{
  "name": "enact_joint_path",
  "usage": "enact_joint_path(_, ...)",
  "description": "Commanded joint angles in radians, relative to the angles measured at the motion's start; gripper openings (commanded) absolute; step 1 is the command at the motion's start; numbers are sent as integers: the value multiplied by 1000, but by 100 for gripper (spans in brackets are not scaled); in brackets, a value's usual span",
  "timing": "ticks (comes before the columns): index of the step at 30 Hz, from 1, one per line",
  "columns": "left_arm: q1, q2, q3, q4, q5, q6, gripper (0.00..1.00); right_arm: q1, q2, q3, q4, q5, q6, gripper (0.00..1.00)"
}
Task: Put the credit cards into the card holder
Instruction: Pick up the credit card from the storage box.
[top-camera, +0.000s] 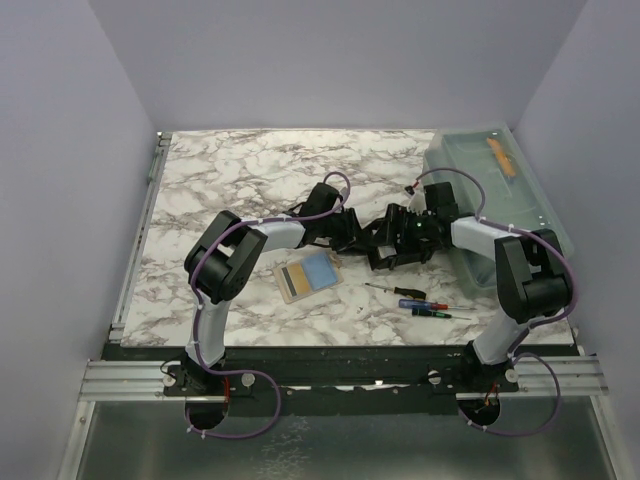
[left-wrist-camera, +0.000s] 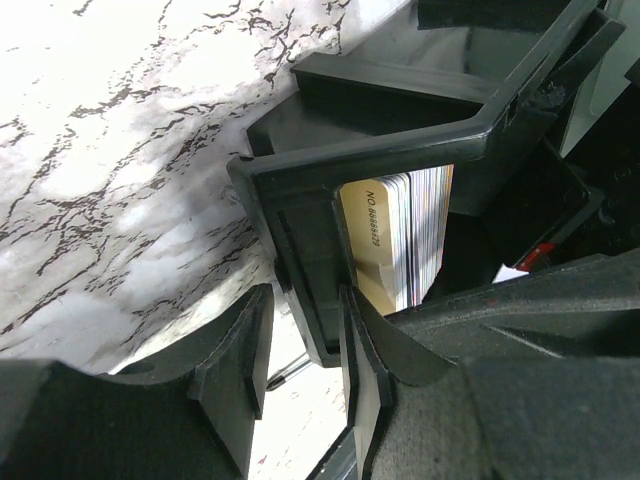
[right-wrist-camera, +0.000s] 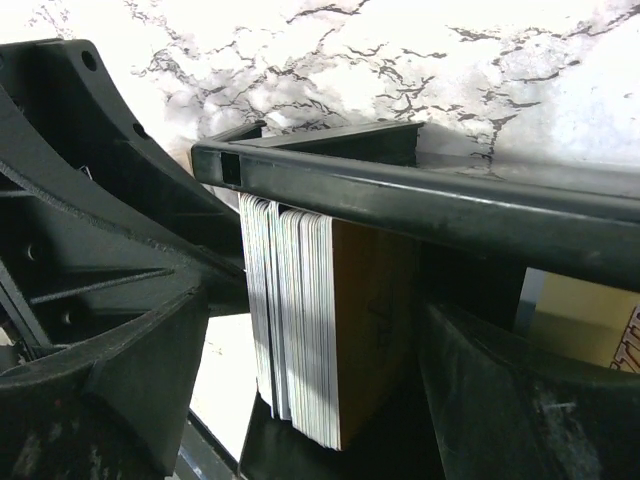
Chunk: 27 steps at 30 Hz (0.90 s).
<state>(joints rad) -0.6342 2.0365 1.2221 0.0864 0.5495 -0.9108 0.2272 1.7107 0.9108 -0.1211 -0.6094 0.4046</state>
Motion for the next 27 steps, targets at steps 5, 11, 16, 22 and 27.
enact_joint_path(5,-8,17,27,12,2,13,38,6,-65,-31,63,-115,76,64)
enact_joint_path(11,-7,12,21,12,2,15,38,6,-108,-43,52,-91,86,65)
enact_joint_path(16,-7,14,26,12,3,12,38,6,-94,-43,60,-101,91,51)
enact_joint_path(22,-7,14,28,12,4,14,38,6,-70,-37,77,-112,89,31)
enact_joint_path(27,-7,16,28,11,6,13,38,6,-48,-25,73,-105,85,15)
